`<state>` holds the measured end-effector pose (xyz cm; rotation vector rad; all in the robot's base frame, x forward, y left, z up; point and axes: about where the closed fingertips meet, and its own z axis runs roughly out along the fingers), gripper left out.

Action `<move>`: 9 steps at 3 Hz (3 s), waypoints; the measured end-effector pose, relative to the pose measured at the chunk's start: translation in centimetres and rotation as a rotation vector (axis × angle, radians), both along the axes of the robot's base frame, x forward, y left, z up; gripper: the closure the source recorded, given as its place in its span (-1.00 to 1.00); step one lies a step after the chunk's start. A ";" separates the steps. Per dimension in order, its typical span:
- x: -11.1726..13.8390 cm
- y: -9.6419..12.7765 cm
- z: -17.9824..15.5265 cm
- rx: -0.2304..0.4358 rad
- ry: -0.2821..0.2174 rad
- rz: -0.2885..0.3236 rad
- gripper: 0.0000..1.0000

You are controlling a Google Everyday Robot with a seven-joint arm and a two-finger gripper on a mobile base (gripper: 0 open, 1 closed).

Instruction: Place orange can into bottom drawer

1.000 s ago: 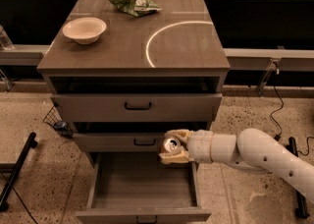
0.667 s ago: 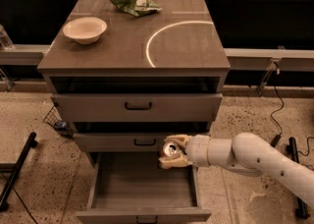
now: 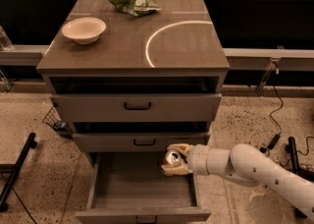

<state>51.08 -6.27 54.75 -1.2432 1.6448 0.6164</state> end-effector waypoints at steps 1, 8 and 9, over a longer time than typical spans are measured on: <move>0.3 -1.3 -6.6 -0.033 -0.001 -0.046 1.00; 2.9 -0.3 -33.4 -0.161 0.078 -0.054 -0.26; 3.1 -0.4 -34.0 -0.136 0.086 -0.068 -0.72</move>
Offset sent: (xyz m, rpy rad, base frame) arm 0.0205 -0.0187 -0.2020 -0.0649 0.0126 -0.1020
